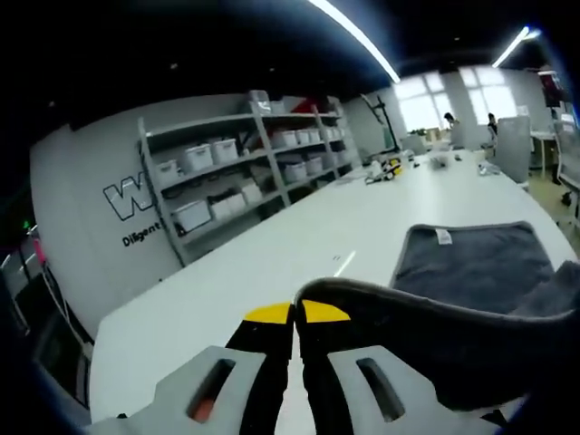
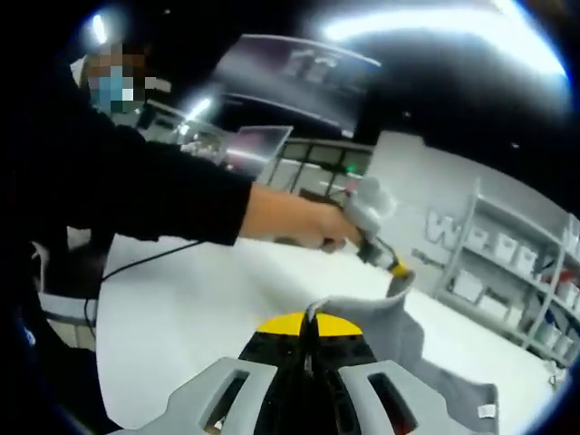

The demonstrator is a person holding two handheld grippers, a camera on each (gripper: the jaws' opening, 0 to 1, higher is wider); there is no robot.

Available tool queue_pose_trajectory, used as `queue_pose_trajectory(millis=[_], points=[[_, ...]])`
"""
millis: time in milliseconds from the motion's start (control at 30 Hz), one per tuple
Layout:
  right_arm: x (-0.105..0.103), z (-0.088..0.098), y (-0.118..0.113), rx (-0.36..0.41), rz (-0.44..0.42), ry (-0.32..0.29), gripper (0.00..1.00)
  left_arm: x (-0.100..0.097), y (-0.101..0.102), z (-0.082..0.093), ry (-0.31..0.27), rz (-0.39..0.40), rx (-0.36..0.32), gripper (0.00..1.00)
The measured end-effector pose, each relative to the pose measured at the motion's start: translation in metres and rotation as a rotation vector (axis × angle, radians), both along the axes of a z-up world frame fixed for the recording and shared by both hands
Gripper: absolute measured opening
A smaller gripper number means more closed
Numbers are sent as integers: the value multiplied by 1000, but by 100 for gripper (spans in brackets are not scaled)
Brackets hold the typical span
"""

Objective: Open the folded towel by lifting each exposed corner and separating the folded layers until the towel lies flat within the target outline without major curled edges

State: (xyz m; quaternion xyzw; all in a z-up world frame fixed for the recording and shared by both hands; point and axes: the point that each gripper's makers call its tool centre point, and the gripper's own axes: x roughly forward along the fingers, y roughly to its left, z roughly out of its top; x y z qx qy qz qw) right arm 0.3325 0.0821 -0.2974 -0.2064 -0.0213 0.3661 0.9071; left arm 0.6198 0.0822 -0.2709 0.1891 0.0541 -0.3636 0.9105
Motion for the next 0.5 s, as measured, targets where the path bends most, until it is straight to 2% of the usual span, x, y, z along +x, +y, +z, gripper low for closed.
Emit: queue_pose_trajectory(millis=[367, 500], points=[[-1, 1, 26, -4, 38, 5, 0, -4, 29, 1, -8, 29, 12, 1], [0, 3, 35, -14, 52, 6, 0, -5, 37, 1, -13, 38, 38, 1]])
